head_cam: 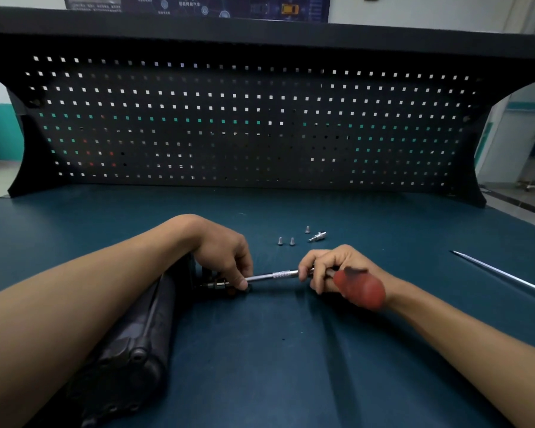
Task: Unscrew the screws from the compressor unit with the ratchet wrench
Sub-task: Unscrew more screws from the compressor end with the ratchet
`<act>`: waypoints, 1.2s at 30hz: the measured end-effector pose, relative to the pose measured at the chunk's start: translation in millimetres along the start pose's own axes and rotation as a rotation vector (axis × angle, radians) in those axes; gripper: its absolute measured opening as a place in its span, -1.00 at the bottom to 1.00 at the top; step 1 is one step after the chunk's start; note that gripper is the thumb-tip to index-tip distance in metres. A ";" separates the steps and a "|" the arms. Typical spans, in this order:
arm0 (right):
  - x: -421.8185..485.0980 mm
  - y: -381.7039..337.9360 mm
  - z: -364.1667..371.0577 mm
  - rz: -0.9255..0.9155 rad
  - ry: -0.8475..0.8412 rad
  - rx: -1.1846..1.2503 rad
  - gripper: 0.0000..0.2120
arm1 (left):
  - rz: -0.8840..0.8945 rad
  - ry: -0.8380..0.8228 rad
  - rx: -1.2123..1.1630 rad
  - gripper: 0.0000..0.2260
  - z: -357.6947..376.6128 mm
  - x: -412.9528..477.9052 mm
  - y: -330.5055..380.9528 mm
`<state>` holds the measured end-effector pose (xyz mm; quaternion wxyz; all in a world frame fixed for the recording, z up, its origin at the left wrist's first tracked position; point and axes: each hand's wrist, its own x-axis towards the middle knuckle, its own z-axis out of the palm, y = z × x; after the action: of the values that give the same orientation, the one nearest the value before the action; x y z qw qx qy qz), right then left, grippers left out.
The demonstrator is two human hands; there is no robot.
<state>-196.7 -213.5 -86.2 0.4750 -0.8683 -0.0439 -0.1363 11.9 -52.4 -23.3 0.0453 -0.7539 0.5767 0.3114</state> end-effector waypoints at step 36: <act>22.0 -3.2 15.6 0.443 0.247 0.425 -0.72 | -0.016 0.017 -0.047 -0.85 -0.8 0.3 -3.7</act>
<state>-173.2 -199.9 -85.5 0.6654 -0.7150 0.1766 -0.1217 15.6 -51.8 -23.9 0.0253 -0.7620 0.5634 0.3183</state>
